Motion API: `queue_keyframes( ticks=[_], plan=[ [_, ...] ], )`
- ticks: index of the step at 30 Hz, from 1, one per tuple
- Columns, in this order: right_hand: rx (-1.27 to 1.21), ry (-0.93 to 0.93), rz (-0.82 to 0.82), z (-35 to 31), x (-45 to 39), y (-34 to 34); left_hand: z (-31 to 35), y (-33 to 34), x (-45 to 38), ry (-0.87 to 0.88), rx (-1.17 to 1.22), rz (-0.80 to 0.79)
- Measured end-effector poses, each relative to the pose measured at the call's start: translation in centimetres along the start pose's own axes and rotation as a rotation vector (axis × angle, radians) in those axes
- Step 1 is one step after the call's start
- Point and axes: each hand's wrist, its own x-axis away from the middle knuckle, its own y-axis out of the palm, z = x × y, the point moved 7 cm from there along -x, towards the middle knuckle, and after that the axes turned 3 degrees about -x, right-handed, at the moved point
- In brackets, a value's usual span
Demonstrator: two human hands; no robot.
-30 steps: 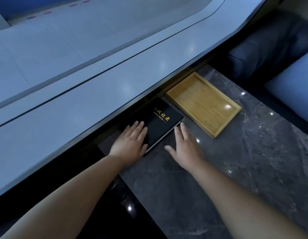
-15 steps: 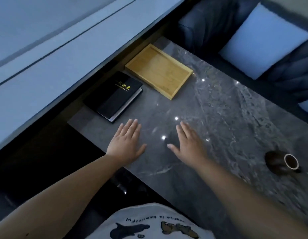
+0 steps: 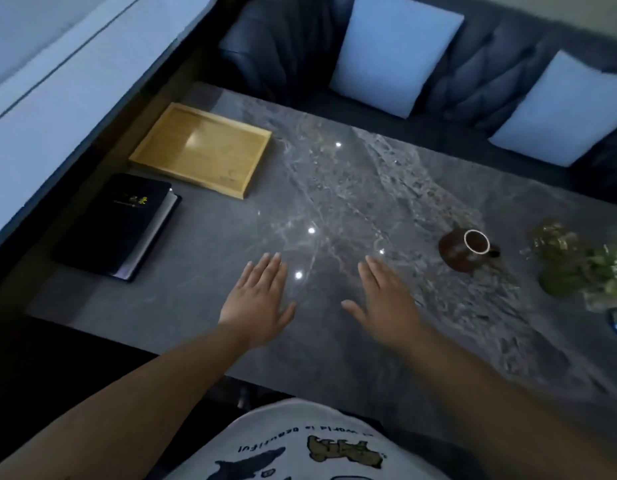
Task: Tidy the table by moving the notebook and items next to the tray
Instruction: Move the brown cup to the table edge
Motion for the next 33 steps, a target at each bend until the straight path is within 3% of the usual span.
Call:
queue_keyframes(
  ticks=[7,22,33],
  plan=[
    [-0.074,0.07,0.058,6.2,3.4,-0.6,7.3,-0.5,-3.1,0.102,-0.036,-0.016],
    [-0.067,0.151,0.06,23.5,10.6,-1.6,25.1,0.8,-9.3,0.148,-0.058,-0.031],
    [-0.123,0.195,0.038,30.1,9.0,-2.4,29.0,0.6,-14.1,0.099,-0.058,-0.022]
  ],
)
